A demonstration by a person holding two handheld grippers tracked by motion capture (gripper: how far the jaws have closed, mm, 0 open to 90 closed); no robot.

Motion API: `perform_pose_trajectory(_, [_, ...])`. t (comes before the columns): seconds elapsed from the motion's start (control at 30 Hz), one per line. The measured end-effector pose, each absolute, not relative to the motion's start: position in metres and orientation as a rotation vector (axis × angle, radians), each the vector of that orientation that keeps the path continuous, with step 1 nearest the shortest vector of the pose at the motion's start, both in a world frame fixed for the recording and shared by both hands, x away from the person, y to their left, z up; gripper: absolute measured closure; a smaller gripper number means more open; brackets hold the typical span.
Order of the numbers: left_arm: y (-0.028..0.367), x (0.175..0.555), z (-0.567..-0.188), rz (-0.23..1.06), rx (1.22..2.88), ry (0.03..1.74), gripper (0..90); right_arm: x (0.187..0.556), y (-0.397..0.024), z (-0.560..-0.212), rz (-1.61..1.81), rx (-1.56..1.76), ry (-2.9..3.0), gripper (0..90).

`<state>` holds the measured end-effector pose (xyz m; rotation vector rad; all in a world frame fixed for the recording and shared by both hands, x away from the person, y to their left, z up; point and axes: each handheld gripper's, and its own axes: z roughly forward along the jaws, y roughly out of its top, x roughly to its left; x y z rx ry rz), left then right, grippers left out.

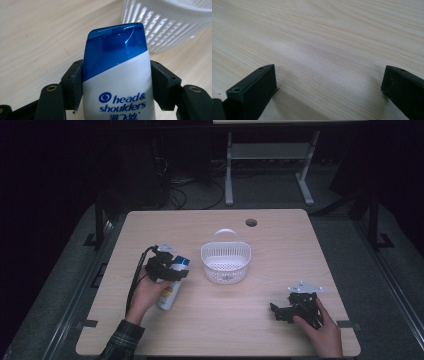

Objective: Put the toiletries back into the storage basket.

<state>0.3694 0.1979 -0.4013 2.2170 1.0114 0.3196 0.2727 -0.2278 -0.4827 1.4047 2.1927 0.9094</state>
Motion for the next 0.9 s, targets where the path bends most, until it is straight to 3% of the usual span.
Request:
perform_pose_trajectory(0.43, [0.224,0.355,-0.378,0.312,2.038,0.899,35.4,0.273,-0.228,-0.483,0.91,1.408,2.191,0.0])
perform_pose_trajectory(0.9, [0.227,0.348,-0.364,0.345,1.965,0.788,35.4,0.273,-0.228,-0.483,0.908,1.407,2.191,0.0])
